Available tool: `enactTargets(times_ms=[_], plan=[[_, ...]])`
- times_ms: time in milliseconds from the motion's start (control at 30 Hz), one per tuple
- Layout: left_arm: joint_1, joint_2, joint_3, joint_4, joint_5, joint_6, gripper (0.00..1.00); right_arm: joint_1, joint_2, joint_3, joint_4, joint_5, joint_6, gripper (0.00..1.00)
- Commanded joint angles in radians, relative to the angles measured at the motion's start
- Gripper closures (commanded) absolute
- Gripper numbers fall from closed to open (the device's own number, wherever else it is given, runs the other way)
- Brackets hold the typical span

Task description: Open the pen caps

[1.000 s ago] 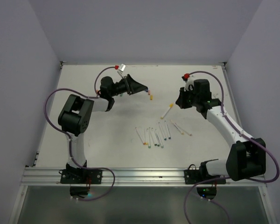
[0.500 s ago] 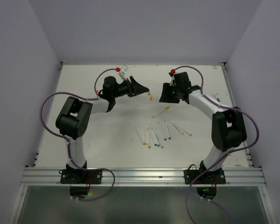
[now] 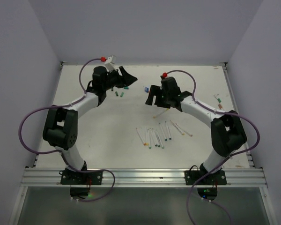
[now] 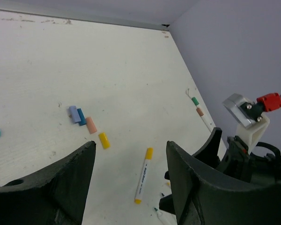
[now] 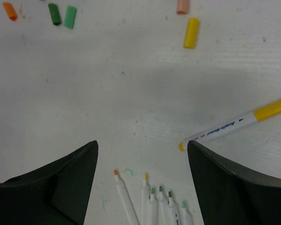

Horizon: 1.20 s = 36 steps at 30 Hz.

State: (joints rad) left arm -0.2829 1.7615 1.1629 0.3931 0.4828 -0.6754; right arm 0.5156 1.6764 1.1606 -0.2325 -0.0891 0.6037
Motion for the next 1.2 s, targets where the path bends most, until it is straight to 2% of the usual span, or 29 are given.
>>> enactTargets(times_ms=[0,33,100,200,433,667,767,867,1000,1067,1167], plan=[[0.002,-0.033,-0.017,-0.022,-0.004,0.033,0.35,0.009,0.074,0.174,-0.217,0.139,0.057,0.20],[0.004,-0.039,-0.023,-0.023,-0.006,0.033,0.34,0.012,0.094,0.210,-0.288,0.187,0.079,0.16],[0.004,-0.048,-0.028,-0.025,-0.010,0.036,0.34,0.035,0.157,0.313,-0.460,0.307,0.131,0.13],[0.007,-0.060,-0.031,-0.030,-0.013,0.036,0.34,0.079,0.210,0.395,-0.573,0.428,0.177,0.13],[0.014,-0.089,-0.046,-0.053,-0.019,0.050,0.34,0.098,0.273,0.338,-0.611,0.482,0.344,0.12],[0.039,-0.093,-0.054,-0.040,-0.001,0.045,0.34,0.092,0.332,0.335,-0.548,0.477,0.343,0.13],[0.040,-0.091,-0.055,-0.027,0.007,0.037,0.34,0.083,0.333,0.327,-0.449,0.421,0.306,0.16],[0.042,-0.080,-0.049,-0.020,0.017,0.034,0.34,0.077,0.354,0.333,-0.433,0.402,0.297,0.22],[0.042,-0.076,-0.051,-0.019,0.020,0.034,0.34,0.075,0.370,0.303,-0.418,0.393,0.301,0.40],[0.044,-0.077,-0.052,-0.017,0.020,0.037,0.34,0.075,0.361,0.255,-0.397,0.388,0.307,0.42],[0.045,-0.080,-0.055,-0.019,0.020,0.037,0.34,0.073,0.347,0.183,-0.367,0.377,0.309,0.55]])
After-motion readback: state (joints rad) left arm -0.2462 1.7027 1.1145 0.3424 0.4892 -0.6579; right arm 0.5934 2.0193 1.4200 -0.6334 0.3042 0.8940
